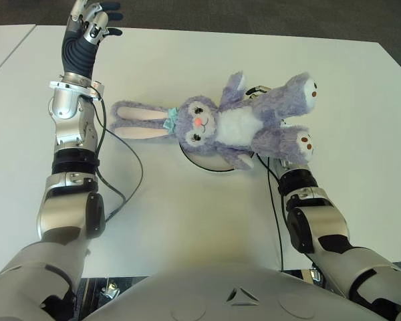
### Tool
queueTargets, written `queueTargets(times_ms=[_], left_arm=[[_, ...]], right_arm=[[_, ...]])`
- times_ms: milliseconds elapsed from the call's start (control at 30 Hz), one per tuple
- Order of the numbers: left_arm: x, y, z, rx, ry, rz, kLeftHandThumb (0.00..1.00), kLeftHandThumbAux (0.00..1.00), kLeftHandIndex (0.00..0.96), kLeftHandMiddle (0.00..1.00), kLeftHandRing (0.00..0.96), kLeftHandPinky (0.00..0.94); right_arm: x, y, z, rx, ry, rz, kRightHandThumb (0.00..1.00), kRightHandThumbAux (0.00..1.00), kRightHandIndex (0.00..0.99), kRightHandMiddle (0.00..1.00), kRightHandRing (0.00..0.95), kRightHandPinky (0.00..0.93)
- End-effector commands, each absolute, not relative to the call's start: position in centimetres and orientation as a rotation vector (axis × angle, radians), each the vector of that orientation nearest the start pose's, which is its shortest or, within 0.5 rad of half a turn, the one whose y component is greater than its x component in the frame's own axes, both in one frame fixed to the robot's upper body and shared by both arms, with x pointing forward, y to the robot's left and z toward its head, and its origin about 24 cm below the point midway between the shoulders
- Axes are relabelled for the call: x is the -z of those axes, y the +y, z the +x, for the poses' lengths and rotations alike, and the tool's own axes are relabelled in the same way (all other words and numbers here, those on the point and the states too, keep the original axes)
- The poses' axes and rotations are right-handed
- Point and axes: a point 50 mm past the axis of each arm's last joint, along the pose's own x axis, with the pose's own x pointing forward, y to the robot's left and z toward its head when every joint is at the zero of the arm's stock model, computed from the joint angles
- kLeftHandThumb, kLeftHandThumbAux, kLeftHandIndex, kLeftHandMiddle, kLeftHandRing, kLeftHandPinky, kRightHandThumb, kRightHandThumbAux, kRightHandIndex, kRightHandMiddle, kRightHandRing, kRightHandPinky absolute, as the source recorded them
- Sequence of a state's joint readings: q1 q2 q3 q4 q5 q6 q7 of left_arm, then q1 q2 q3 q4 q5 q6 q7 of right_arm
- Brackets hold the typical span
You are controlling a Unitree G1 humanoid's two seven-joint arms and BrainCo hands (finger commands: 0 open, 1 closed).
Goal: Put the doll into the plate.
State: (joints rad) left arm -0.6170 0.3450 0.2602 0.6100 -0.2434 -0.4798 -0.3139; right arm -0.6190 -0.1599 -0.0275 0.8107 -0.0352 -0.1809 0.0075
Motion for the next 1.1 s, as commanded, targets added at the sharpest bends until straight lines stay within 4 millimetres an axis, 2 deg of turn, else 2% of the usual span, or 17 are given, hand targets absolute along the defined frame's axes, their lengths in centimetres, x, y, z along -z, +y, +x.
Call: queueTargets(times_ms=[33, 200, 500, 567, 667, 767, 1100], left_arm=[[-12.9, 24.6, 33.8, -0.086, -0.462, 0.033, 0.300, 0.507, 0.202, 0.365, 0.397, 0.452], [-11.7, 24.7, 33.4, -0.183, -0.434, -0.021, 0.295, 0.606, 0.377, 0.496, 0.511, 0.551], [-9.8, 24.1, 32.6, -0.265, -0.386, -0.055, 0.342, 0.702, 0.533, 0.628, 0.642, 0.651], [-9.2, 24.0, 32.4, -0.276, -0.363, -0.055, 0.351, 0.708, 0.548, 0.642, 0.653, 0.655], [-8.6, 24.0, 32.1, -0.286, -0.336, -0.053, 0.587, 0.705, 0.475, 0.673, 0.680, 0.676], [-8.0, 23.7, 31.6, -0.291, -0.301, -0.064, 0.668, 0.703, 0.452, 0.699, 0.704, 0.686], [-6.9, 22.8, 30.3, -0.261, -0.251, -0.059, 0.707, 0.702, 0.444, 0.757, 0.761, 0.713]], right_arm=[[-2.7, -16.4, 34.5, -0.039, 0.161, -0.181, 0.704, 0.722, 0.440, 0.854, 0.840, 0.843], [-2.8, -16.5, 34.5, -0.014, 0.156, -0.180, 0.705, 0.722, 0.440, 0.841, 0.825, 0.826], [-3.0, -16.9, 34.3, 0.021, 0.156, -0.167, 0.706, 0.721, 0.440, 0.837, 0.823, 0.812], [-3.0, -17.1, 34.2, 0.036, 0.156, -0.161, 0.706, 0.721, 0.440, 0.835, 0.822, 0.807], [-3.1, -17.3, 34.2, 0.052, 0.155, -0.154, 0.706, 0.721, 0.440, 0.828, 0.818, 0.795], [-3.4, -17.7, 34.2, 0.086, 0.130, -0.131, 0.706, 0.721, 0.440, 0.832, 0.823, 0.814], [-3.8, -18.5, 33.9, 0.130, 0.110, -0.123, 0.707, 0.721, 0.440, 0.837, 0.831, 0.801]])
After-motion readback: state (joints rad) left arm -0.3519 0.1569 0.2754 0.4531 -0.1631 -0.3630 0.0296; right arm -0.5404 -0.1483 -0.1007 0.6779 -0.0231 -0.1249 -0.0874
